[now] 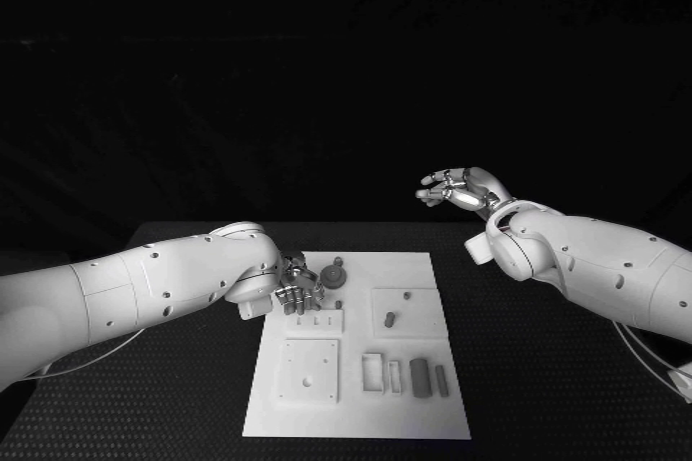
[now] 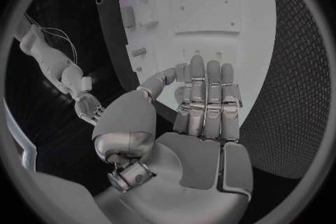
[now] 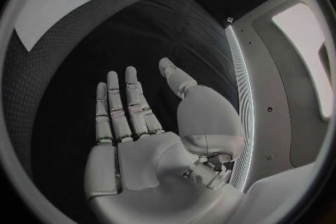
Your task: Assemble the parts on the task board
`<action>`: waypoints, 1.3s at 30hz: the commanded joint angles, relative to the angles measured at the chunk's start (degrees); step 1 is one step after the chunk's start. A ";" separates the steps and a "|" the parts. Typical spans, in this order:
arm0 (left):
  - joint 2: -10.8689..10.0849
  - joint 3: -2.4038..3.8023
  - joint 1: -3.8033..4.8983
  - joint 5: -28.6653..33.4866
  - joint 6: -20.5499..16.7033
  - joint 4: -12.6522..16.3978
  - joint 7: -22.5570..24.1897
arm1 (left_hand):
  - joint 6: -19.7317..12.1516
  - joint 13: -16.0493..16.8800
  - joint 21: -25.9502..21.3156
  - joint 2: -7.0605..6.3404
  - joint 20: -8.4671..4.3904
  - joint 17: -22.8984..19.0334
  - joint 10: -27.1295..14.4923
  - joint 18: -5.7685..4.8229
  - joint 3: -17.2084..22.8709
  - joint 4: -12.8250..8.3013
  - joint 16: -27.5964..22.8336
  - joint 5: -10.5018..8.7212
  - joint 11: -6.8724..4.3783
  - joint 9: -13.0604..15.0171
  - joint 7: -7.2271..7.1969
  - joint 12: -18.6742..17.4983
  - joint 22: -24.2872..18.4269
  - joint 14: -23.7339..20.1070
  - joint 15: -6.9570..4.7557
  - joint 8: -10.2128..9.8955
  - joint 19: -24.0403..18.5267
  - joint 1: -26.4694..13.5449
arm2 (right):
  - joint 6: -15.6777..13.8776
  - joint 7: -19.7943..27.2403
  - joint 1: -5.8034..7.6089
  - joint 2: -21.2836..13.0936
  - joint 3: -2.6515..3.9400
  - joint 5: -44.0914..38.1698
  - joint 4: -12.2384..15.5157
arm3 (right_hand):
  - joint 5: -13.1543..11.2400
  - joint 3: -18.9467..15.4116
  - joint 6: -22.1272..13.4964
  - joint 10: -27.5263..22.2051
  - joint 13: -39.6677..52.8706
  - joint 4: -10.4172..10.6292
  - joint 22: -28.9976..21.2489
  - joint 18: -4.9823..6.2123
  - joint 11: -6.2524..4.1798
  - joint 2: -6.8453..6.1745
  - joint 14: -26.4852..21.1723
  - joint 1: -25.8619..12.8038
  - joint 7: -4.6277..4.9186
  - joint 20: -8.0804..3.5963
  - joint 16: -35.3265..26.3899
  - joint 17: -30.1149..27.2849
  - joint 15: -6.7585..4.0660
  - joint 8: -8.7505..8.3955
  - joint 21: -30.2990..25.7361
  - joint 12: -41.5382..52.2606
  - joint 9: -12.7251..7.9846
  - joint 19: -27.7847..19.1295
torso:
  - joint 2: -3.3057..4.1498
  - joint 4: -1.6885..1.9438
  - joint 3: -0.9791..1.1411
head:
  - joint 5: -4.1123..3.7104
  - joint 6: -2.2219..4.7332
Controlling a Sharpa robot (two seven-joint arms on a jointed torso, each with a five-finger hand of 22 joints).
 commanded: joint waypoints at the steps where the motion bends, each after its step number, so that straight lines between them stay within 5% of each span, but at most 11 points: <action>1: 0.29 0.04 -0.02 -2.28 1.14 0.15 -1.17 | 1.52 0.07 0.17 1.10 -0.27 0.08 -0.09 -0.87 0.16 0.21 0.23 -0.23 -0.47 0.08 -1.01 0.22 0.07 0.44 0.08 0.19 0.03 0.43 | 3.35 1.27 0.03 -0.17 0.04 2.36 1.19 | 0.06 -0.19 0.28 -4.90 -1.35 0.13 -0.36 -0.83 5.17 0.49 -0.12 -0.35 1.68 0.16 -1.43 -0.55 0.59 0.34 -0.97 -1.22 -0.15 -0.86 | 0.00 -0.01 0.02 | -0.04 -0.26; 31: 1.67 0.06 -2.50 -4.19 -1.48 -1.07 -2.20 | 1.90 0.51 0.11 1.22 -0.38 0.05 -0.01 -0.87 0.31 0.26 0.64 -0.40 -0.61 1.00 -1.24 0.48 1.26 0.54 -0.08 -0.07 -0.05 -0.19 | 3.80 0.65 0.02 -0.20 0.04 2.23 3.20 | 0.05 -0.29 0.14 -2.79 -5.35 0.12 -1.00 -0.76 5.23 0.77 1.11 -0.67 2.09 0.41 -4.68 -1.31 0.72 0.65 -3.01 -4.02 -0.52 -0.51 | -0.08 0.06 -0.05 | -0.48 -1.08; 39: 1.79 0.06 -2.56 -4.18 -1.38 -1.10 -2.29 | 1.95 0.53 0.12 1.21 -0.38 0.04 0.05 -0.87 0.32 0.22 0.69 -0.43 -0.62 1.07 -1.24 0.51 1.40 0.58 -0.09 -0.11 -0.06 -0.24 | 3.70 0.56 0.01 -0.19 0.04 2.16 3.29 | 0.05 -0.31 0.17 -2.63 -5.65 0.11 -0.98 -0.82 5.23 0.81 1.06 -0.57 2.10 0.45 -4.96 -1.33 0.79 0.70 -3.20 -4.18 -0.55 -0.62 | -0.04 0.07 -0.05 | -0.54 -1.22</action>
